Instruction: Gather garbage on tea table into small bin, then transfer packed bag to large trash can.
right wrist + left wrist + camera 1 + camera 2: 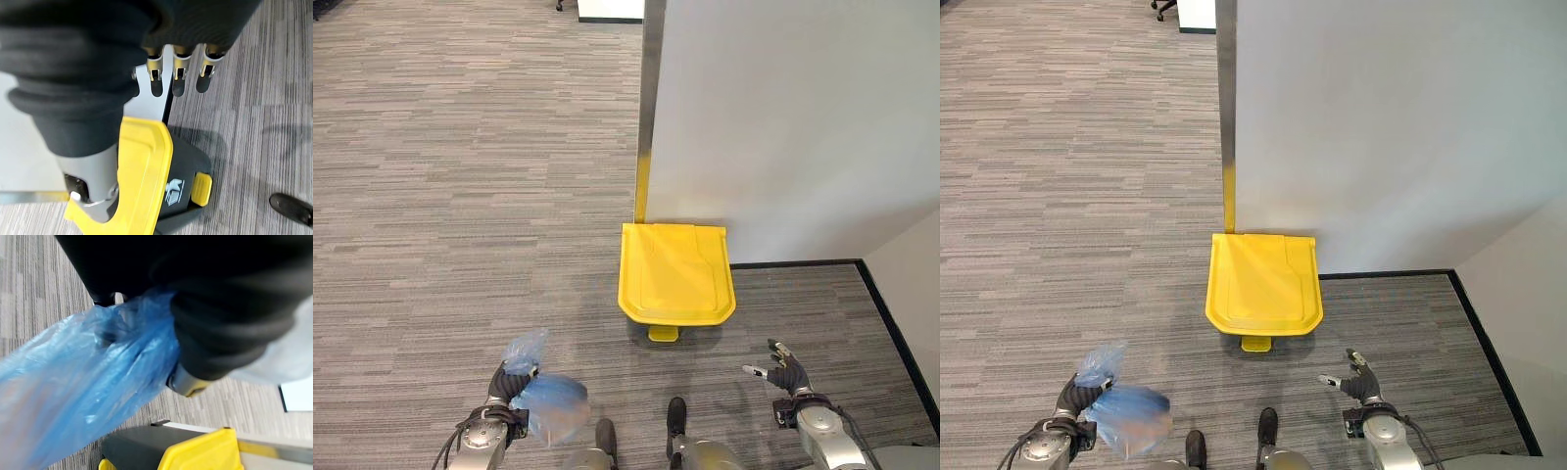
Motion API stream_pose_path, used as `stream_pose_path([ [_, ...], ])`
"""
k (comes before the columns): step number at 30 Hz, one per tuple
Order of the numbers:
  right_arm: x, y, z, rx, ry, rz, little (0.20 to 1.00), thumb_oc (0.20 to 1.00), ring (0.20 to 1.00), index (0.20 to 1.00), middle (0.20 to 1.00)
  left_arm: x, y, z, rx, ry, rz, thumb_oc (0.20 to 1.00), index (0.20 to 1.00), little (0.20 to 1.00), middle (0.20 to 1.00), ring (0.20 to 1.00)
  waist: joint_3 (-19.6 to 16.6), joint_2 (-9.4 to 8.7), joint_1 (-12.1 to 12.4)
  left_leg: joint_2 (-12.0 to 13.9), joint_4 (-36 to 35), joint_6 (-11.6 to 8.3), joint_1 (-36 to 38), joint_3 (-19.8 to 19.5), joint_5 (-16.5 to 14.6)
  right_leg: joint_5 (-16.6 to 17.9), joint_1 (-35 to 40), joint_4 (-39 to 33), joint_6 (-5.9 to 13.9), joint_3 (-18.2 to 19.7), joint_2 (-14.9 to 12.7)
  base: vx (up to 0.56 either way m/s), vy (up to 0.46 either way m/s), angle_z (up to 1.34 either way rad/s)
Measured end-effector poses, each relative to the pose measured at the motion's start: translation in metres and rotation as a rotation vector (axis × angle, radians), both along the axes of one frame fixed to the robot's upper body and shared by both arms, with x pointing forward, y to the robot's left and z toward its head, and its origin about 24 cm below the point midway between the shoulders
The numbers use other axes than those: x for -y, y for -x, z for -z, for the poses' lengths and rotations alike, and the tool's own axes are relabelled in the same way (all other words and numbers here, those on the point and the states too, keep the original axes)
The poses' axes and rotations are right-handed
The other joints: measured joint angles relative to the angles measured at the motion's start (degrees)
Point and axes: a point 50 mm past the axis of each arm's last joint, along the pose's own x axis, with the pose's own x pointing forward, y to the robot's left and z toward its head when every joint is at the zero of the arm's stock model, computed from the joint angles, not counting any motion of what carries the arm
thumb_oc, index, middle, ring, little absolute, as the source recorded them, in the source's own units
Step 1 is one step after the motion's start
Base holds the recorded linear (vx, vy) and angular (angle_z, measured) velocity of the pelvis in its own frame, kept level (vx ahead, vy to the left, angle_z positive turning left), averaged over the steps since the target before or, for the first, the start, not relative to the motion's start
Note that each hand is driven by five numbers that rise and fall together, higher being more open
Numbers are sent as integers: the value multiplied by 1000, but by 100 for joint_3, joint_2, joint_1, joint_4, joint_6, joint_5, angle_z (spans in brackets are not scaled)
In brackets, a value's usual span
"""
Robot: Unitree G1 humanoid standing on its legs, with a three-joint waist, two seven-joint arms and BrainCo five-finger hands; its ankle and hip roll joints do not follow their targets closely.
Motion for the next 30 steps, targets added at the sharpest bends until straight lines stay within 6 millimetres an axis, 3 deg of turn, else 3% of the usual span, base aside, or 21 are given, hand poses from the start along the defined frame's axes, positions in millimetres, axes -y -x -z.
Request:
stream_pose_path([
  [4, 0, 2, 1, -5, -1, -1, 1000, 1000, 1000, 1000, 1000, 0, 1, 1, -3, 3, -5, 200, 200, 200, 200, 200, -64, -44, 11, -9, 33, -113, 22, -6, -51, -79, 42, 0, 75, 8, -16, -8, 42, 0],
  [7, -2, 7, 5, -21, -9, 4, 1000, 1000, 1000, 1000, 1000, -3, 5, 1, -13, -8, -8, 200, 200, 200, 200, 200, -177, -201, 38, -33, 166, -153, -164, -8, -124, -72, -85, 1, 86, 19, -49, -33, 95, 1],
  [10, -4, 8, 6, -24, -16, 7, 1000, 1000, 1000, 1000, 1000, -5, 2, 0, -7, -14, -11, 200, 200, 200, 200, 200, -168, -320, 91, -139, 368, -49, -412, -5, -192, -59, -339, 221, 148, 44, -138, 15, 210, 5],
  [11, -6, 8, 9, -38, -22, 5, 1000, 1000, 1000, 1000, 1000, -9, -2, -4, 6, -22, -20, 200, 200, 200, 200, 200, -53, -287, 78, -163, 532, 132, -522, -158, -241, -188, -751, 1149, 328, 20, -300, 154, 166, 7],
  [13, -8, 5, 8, -39, -25, 1, 1000, 1000, 1000, 1000, 1000, -12, -4, -6, 18, -30, -39, 200, 200, 200, 200, 200, 126, -235, 140, -208, 525, 191, -379, -238, -307, -598, -1412, 2450, 569, 78, -421, 170, 68, 7],
  [14, -9, 6, 9, -42, -26, 3, 1000, 1000, 1000, 1000, 1000, -14, -2, -4, 2, -34, -42, 200, 200, 200, 200, 200, 131, -224, 64, -205, 521, 192, -343, -315, -307, -799, -1552, 2335, 627, 107, -418, 257, 62, 23],
  [17, -9, 3, 6, -30, -25, 2, 1000, 1000, 1000, 1000, 1000, -16, -3, 0, -19, -31, -54, 200, 200, 200, 200, 200, 229, -186, 23, -187, 548, 490, -334, -436, -337, -683, -1930, 1408, 707, -152, -359, 252, 36, 23],
  [18, -9, 1, 6, -26, -27, 0, 1000, 1000, 1000, 1000, 1000, -17, -3, 1, -23, -29, -57, 200, 200, 200, 200, 200, 289, -155, -56, -180, 560, 490, -326, -481, -337, -669, -1888, 916, 758, -187, -387, 324, 17, 32],
  [21, -8, 7, 9, -43, -30, 14, 1000, 1000, 1000, 1000, 1000, -16, -5, 1, -19, -24, -56, 200, 200, 200, 200, 200, 392, -276, -110, -373, 672, 344, -209, -625, -551, -736, -2087, 472, 849, -432, -494, 294, -33, 36],
  [24, -2, 11, 10, -49, -35, 51, 1000, 1000, 1000, 1000, 1000, -13, -7, 1, -14, -15, -55, 200, 200, 200, 200, 200, 435, -289, -174, -419, 875, 196, -96, -951, -894, -715, -2053, 851, 817, -303, -492, 355, -123, 54],
  [26, 6, 20, 12, -60, -36, 101, 1000, 1000, 1000, 1000, 1000, -10, -11, 0, -3, -12, -43, 200, 200, 200, 200, 200, 402, -300, -325, -355, 1048, -63, 17, -1477, -1205, -797, -1732, 1162, 570, -17, -481, 315, -149, 107],
  [27, 11, 22, 13, -63, -33, 120, 1000, 1000, 1000, 1000, 1000, -6, -13, 0, -2, -5, -34, 200, 200, 200, 200, 200, 442, -150, -321, -171, 1072, -101, 57, -1608, -1322, -917, -1724, 1334, 345, -117, -322, 232, -117, 77],
  [28, 13, 18, 10, -50, -34, 127, 1000, 1000, 1000, 1000, 1000, -4, -12, 1, -5, -3, -23, 200, 200, 200, 200, 200, 421, 2, -328, 14, 1198, -243, 63, -1614, -1429, -1153, -1770, 1581, 240, -312, -195, 208, -86, 27],
  [30, 18, 2, 0, -1, -34, 134, 1000, 1000, 1000, 1000, 1000, -4, -8, 3, -16, -1, -25, 200, 200, 200, 200, 200, 406, 106, -365, 296, 1433, -438, 146, -1575, -1701, -1312, -1933, 2255, 47, -550, -72, 141, -34, 9],
])
